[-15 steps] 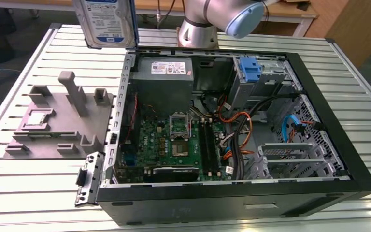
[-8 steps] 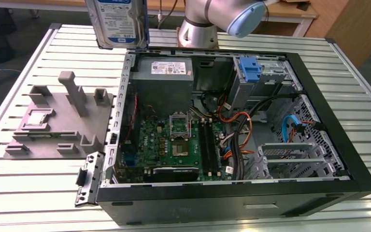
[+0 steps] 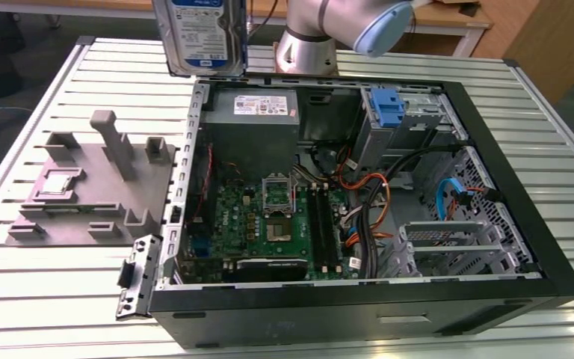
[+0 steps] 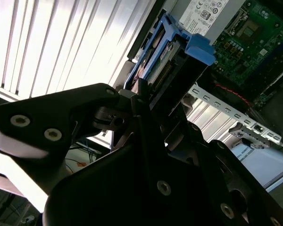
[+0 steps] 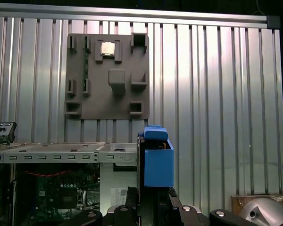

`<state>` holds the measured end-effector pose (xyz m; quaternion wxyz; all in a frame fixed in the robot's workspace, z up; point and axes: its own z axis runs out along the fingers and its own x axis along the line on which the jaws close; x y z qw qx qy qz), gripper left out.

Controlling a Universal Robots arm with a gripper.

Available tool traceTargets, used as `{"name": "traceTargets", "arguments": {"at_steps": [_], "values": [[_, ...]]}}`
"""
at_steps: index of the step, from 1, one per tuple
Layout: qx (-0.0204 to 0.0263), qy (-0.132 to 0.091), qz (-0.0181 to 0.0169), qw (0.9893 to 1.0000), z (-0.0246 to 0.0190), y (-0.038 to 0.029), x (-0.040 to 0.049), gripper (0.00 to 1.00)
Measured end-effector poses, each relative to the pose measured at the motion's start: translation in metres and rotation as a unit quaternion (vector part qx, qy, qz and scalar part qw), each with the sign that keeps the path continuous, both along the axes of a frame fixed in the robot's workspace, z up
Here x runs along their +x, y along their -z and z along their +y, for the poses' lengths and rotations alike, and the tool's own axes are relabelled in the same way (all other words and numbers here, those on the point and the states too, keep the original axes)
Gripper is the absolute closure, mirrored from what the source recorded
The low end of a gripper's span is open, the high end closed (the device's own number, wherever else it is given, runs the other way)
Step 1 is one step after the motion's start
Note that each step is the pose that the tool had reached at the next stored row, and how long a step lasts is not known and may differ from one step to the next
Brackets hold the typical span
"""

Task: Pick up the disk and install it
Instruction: 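Pick up the disk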

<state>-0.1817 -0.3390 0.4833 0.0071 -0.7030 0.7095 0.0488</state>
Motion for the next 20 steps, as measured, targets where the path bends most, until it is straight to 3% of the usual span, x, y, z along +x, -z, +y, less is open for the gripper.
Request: {"name": "traceTargets", "arguments": {"at_steps": [7,14,20], "values": [[0.0001,0.000,0.0000,1.0000,-0.0018,0.0009,0.0138,0.65],[-0.0001,0.000,0.0002,1.0000,-0.0093,0.0018,0.0178,0.65],[-0.0019,0.001,0.0004,1.0000,-0.0103,0.0019,0.0187,0.65]]}}
